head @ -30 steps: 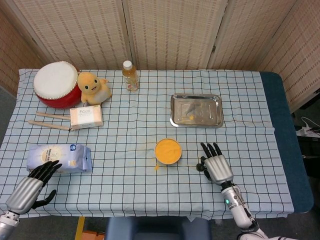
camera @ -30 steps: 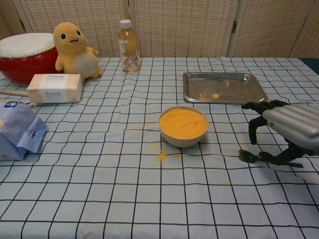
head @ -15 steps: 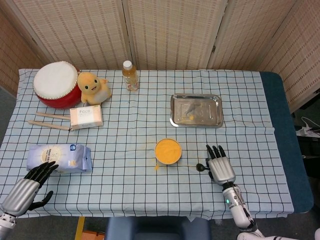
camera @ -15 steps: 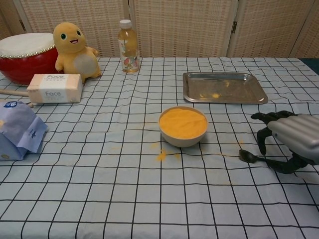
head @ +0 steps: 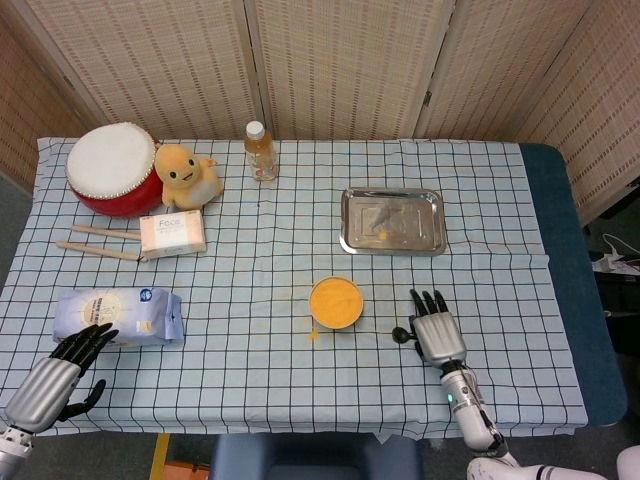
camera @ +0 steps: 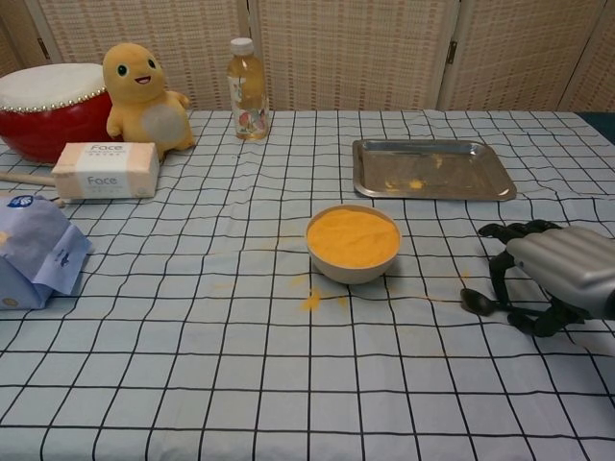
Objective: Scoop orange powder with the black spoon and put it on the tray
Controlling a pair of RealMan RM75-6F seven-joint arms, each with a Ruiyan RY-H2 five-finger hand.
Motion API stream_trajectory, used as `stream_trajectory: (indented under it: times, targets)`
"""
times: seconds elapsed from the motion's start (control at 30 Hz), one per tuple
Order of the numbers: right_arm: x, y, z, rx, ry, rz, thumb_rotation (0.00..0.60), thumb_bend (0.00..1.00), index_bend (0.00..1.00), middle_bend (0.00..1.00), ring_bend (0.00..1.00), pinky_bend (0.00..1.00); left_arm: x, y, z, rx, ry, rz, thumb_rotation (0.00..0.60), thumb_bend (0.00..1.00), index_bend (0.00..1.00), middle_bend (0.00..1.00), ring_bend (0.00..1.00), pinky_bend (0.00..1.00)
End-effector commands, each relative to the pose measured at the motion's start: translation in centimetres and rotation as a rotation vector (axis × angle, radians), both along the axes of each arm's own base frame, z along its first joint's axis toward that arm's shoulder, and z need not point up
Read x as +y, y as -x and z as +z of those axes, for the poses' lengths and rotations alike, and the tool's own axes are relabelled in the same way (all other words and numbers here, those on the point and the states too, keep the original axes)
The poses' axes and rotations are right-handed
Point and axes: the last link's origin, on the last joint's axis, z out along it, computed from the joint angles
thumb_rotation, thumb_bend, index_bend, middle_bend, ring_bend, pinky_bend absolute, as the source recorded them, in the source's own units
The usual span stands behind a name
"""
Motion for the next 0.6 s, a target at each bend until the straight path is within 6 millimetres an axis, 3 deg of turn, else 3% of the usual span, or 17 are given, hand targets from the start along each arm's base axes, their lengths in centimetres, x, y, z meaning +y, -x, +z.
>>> stream_trajectory:
  times: [0.03,0.43,0.6]
  targets:
    - [0.0,-0.1,-0.1,0.0,-0.004,0.002,0.6,0.31,0.52,0.0,0.0,0.0,-0.1,0.0,0.0,-0.001,0.0,-0.002,0.6,0.51,0.0,0.0,0.0,0.13]
    - [0.2,0.0,0.0,0.014,-0.003,-0.012,0.6,0.4,0.65,0.0,0.0,0.0,0.0,0.0,0.1,-0.001,0.001,-0.002,0.6,0.5,0.0,0.0,0.0,0.13]
    - [0.0,-0.3,1.0,-0.007,0.024,-0.005,0.6,0.41,0.67,0.0,0.0,0.0,0.0,0.0,0.1,-0.001,-0.001,-0.002,0.6,0.5,0.0,0.0,0.0,0.13]
